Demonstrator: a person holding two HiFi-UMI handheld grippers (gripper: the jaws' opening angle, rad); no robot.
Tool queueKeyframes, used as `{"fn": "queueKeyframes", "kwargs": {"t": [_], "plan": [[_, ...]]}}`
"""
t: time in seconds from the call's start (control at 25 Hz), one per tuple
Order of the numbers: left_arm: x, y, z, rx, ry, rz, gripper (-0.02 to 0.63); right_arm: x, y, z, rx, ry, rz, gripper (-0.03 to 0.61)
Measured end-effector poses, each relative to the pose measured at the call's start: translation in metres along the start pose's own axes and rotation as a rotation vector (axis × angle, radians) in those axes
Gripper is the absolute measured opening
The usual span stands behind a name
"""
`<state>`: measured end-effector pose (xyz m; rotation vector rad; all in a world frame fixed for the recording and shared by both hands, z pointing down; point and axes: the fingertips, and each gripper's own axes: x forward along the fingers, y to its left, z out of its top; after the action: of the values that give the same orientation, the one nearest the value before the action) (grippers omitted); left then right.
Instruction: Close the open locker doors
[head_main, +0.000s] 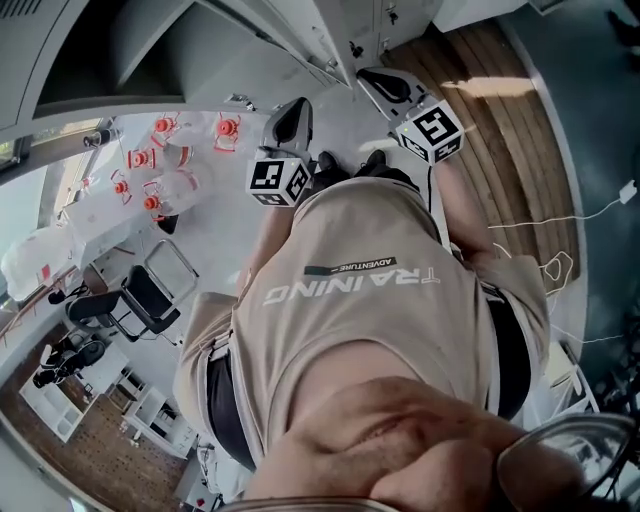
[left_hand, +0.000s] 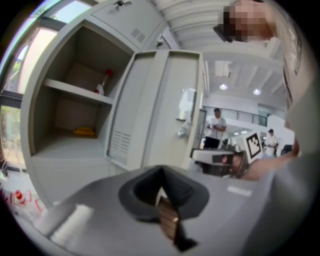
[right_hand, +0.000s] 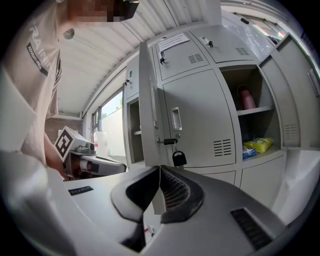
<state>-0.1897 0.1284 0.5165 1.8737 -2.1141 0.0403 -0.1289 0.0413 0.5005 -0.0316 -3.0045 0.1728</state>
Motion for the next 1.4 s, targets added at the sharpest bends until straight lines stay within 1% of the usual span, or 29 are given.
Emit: {"fn": "queueKeyframes", "kwargs": {"t": [0.16, 0.36, 0.48, 0.56, 0.64, 0.8, 0.88, 1.12, 1.32, 1.4], "plan": [[-0.013, 0.011, -0.005, -0.003, 0.015, 0.038, 0.000, 0.001, 0.015, -0.001, 0.017, -0.007, 0.053, 0.015], [-0.025, 0.028, -0.015, -0.026, 0.040, 0.100, 0.000, 0.010, 0.046, -0.004, 0.048, -0.031, 0.162, 0.017], [-0.034, 0.037, -0.023, -0.040, 0.056, 0.117, 0.000, 0.020, 0.068, -0.005, 0.082, -0.044, 0.239, 0.015], [-0.044, 0.045, -0.029, -0.045, 0.061, 0.126, 0.000, 0.028, 0.087, -0.005, 0.080, -0.045, 0.280, 0.015], [-0.054, 0.057, -0.036, -0.065, 0.063, 0.140, 0.000, 0.038, 0.103, -0.007, 0.063, -0.027, 0.300, 0.017], [-0.072, 0.084, -0.037, -0.093, 0.051, 0.161, 0.000, 0.066, 0.125, -0.010, 0.042, 0.015, 0.287, 0.015], [-0.081, 0.095, -0.030, -0.087, 0.031, 0.162, 0.000, 0.076, 0.135, -0.009, 0.038, 0.023, 0.285, 0.015], [-0.124, 0.129, -0.010, -0.051, -0.046, 0.175, 0.000, 0.108, 0.173, -0.004, -0.031, 0.064, 0.291, 0.015], [-0.156, 0.163, -0.007, -0.069, -0.081, 0.175, 0.000, 0.139, 0.199, -0.006, -0.045, 0.072, 0.257, 0.015], [-0.165, 0.173, -0.007, -0.060, -0.092, 0.169, 0.000, 0.151, 0.204, -0.008, -0.052, 0.073, 0.230, 0.015]]}}
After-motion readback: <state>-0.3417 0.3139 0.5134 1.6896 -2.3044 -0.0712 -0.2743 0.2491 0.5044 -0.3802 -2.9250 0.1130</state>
